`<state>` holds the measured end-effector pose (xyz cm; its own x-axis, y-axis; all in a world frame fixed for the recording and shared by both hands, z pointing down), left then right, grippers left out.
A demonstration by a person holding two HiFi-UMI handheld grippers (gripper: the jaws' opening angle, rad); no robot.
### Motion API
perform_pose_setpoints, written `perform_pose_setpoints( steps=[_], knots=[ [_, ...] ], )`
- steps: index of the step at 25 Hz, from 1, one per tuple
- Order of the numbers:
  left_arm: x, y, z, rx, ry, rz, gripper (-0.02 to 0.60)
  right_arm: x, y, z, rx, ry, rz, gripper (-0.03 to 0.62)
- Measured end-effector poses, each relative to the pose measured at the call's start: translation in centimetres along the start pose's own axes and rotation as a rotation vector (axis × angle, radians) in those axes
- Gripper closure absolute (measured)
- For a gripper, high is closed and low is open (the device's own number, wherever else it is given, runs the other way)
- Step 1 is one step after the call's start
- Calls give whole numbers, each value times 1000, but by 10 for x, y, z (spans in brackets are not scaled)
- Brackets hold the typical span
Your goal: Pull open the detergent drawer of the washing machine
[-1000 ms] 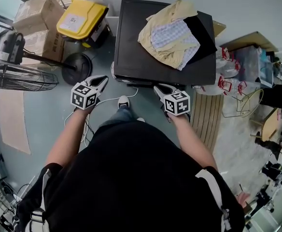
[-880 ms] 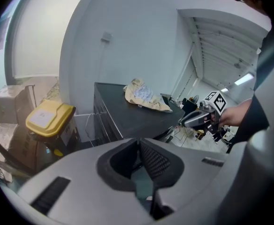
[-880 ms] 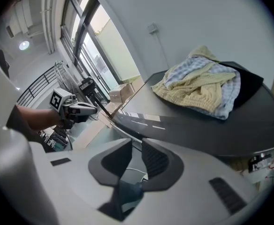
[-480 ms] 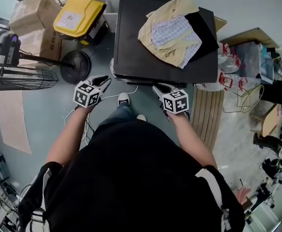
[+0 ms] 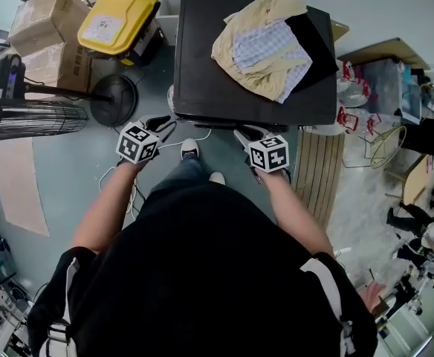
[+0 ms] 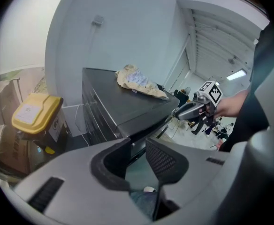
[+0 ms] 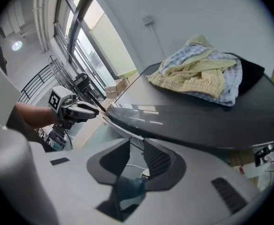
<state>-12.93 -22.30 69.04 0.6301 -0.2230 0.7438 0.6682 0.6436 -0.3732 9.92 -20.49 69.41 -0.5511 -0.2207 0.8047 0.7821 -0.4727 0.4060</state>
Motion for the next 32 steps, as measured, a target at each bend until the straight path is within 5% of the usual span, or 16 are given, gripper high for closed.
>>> perform_pose_setpoints(
  steps=[32],
  knots=[
    [39,-4,13,84,-117,41,480,32,4,3,21,28,32,476]
  ],
)
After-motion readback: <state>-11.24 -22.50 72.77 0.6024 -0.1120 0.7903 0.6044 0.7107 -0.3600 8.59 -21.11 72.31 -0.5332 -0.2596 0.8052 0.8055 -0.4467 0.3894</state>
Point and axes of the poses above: the fingertips, and each gripper's own axes: x forward along the fingers, y to its right, z out of its underside, the point moved 2 cm from there along -x, backward along the fingers, and after that the axes turned 7 degrees about -y, right-handed, at the moved point
